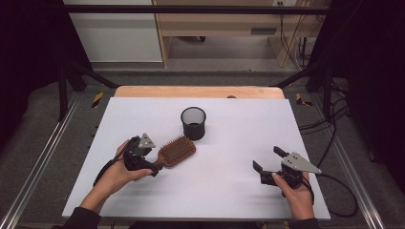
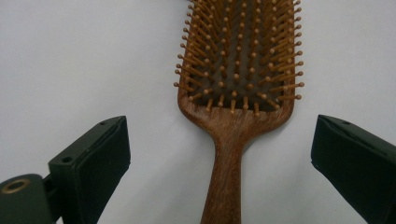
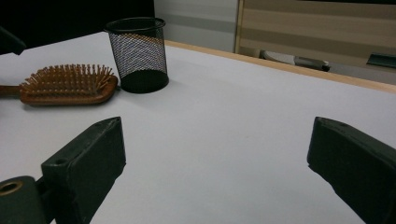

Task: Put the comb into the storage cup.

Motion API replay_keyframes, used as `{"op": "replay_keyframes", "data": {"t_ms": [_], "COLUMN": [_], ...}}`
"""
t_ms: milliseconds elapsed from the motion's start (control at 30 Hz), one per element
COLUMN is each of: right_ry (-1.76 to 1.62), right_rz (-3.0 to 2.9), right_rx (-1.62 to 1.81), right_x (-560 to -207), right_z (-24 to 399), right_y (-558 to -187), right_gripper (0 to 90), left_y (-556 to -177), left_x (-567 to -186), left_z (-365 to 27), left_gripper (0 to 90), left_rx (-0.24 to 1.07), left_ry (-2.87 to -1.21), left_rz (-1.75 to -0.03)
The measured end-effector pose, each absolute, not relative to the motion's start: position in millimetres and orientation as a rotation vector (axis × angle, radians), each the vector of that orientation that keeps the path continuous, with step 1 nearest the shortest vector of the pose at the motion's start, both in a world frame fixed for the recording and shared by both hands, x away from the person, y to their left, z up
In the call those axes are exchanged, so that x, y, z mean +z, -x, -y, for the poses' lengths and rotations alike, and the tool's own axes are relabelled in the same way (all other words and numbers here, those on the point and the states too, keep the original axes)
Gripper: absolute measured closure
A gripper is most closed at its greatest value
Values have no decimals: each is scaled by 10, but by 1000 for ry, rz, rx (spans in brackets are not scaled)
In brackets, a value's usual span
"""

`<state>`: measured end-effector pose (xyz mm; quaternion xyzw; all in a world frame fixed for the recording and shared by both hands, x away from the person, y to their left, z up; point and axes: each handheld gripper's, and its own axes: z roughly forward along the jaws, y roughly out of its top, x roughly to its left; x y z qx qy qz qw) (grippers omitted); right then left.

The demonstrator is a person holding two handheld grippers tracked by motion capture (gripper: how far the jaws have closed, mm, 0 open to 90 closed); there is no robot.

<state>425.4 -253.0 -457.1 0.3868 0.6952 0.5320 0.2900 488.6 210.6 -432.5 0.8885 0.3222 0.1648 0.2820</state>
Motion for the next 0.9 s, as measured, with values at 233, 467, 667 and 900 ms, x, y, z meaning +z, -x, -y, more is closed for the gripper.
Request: {"op": "replay_keyframes", "data": {"t_ms": [233, 467, 667, 900], "right_ry": [-1042, -1049, -1051, -1056], "right_rz": [-1856, -1862, -1866, -1871], "right_rx": [1420, 1422, 1422, 1424], "right_x": [-4575, -4580, -4584, -4590], "right_z": [2539, 2539, 2537, 2543], "right_y": [-4255, -4259, -4260, -4267], "right_gripper": [45, 46, 46, 47], "left_y": [-4874, -4873, -4912, -4941], "left_x": [-4384, -4389, -4444, -4470], "left_z": [-2133, -2129, -2107, -2087], "left_gripper": [112, 277, 379, 528], "left_rx": [424, 390, 363, 332], "left_ry": [-2386, -2403, -2437, -2476], "left_rz": [-864, -853, -865, -836]}}
